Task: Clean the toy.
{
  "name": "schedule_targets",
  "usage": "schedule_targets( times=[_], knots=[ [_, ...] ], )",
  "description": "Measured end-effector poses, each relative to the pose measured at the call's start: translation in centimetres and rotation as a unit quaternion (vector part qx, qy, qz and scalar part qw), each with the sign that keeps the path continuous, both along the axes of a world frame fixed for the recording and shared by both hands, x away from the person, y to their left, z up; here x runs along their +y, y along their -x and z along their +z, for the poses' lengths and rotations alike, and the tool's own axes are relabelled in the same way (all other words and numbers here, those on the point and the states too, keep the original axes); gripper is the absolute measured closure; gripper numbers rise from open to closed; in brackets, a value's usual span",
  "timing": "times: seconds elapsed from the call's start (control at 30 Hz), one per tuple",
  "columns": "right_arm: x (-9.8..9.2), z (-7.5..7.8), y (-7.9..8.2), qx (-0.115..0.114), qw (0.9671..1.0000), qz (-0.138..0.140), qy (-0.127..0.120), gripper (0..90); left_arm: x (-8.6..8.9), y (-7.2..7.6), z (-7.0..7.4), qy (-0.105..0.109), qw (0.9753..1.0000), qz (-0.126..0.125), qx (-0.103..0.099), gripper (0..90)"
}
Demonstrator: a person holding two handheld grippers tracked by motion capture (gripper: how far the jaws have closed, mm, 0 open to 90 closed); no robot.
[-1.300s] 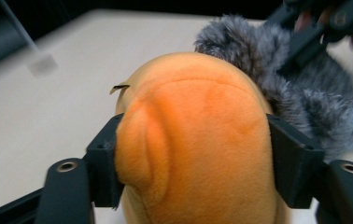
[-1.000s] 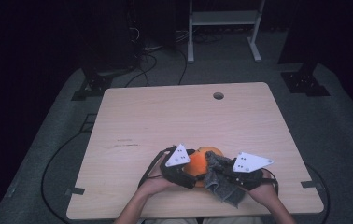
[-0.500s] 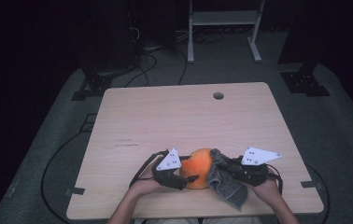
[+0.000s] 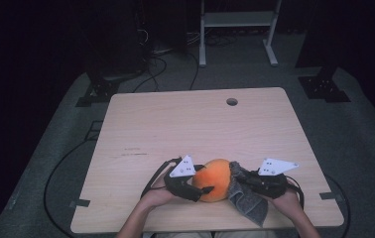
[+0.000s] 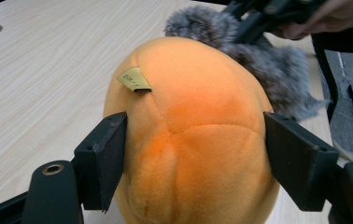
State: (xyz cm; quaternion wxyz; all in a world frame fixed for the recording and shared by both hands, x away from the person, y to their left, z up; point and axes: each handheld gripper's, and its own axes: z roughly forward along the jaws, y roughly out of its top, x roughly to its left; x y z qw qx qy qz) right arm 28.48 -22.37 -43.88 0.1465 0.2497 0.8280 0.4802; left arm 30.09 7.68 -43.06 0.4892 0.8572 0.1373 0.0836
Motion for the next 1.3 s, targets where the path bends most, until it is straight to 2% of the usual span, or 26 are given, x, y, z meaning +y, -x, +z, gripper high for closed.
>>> schedule_targets(
  times=[0.1,0.17,0.2,0.27,0.33,0.43,0.53,0.77,0.83,0.87,0.93,0.97,1.03,1.13,1.2,1.3],
  knots=[
    [-0.1,0.0,0.0,0.001,0.9999,-0.007,0.015,77.5,0.2,0.2,0.0,-0.005,0.9998,-0.019,-0.002,25.3],
    [-0.1,0.5,0.1,-0.002,0.9999,-0.004,0.01,77.5,0.3,0.3,0.1,-0.014,0.9995,-0.027,-0.005,25.3],
    [0.1,1.1,0.3,-0.013,0.9999,-0.002,0.004,77.5,0.4,0.3,0.1,-0.016,0.9993,-0.032,-0.008,25.3],
    [0.5,1.8,0.6,-0.025,0.9993,0.013,-0.023,77.4,0.4,0.5,0.1,-0.024,0.9987,-0.043,-0.015,25.3],
    [0.9,1.8,0.5,-0.027,0.9992,0.019,-0.02,77.4,0.6,0.5,0.1,-0.03,0.9984,-0.045,-0.017,25.4],
    [0.6,1.1,0.0,-0.012,0.9996,0.016,-0.022,77.5,0.7,0.6,0.0,-0.034,0.9981,-0.047,-0.019,25.4],
    [-0.1,0.3,-0.5,0.008,0.9999,0.003,-0.007,77.4,0.7,0.5,-0.1,-0.033,0.9978,-0.054,-0.021,25.4],
    [-0.3,0.0,-0.7,0.016,0.9999,-0.002,0.006,77.4,0.9,0.4,-0.2,-0.03,0.9977,-0.058,-0.02,25.3],
    [-0.3,0.7,-0.6,0.007,0.9995,-0.004,-0.029,77.5,1.0,0.3,-0.1,-0.031,0.9977,-0.058,-0.018,24.9],
    [-0.1,1.4,-0.2,0.003,0.997,0.012,-0.076,77.5,1.0,0.3,-0.2,-0.03,0.9977,-0.058,-0.018,24.7],
    [0.7,2.4,0.2,-0.008,0.9948,0.03,-0.097,77.5,0.8,0.3,-0.1,-0.035,0.9973,-0.061,-0.021,23.9],
    [1.3,2.6,0.3,-0.01,0.9955,0.039,-0.086,77.5,0.7,0.4,-0.1,-0.037,0.9972,-0.062,-0.022,23.7],
    [2.0,1.9,0.2,-0.017,0.9979,0.039,-0.05,77.5,0.6,0.4,-0.2,-0.041,0.9971,-0.06,-0.024,22.8],
    [0.9,0.7,-0.7,0.007,0.9984,0.018,-0.054,77.6,0.4,0.4,-0.3,-0.044,0.9969,-0.059,-0.027,21.5],
    [0.4,0.4,-0.9,0.01,0.9996,0.002,-0.027,77.6,0.5,0.4,-0.3,-0.044,0.9968,-0.061,-0.026,21.4],
    [-0.1,0.0,-0.7,0.021,0.9995,0.001,-0.025,77.5,0.4,0.5,-0.2,-0.047,0.9963,-0.065,-0.03,20.6]
  ],
)
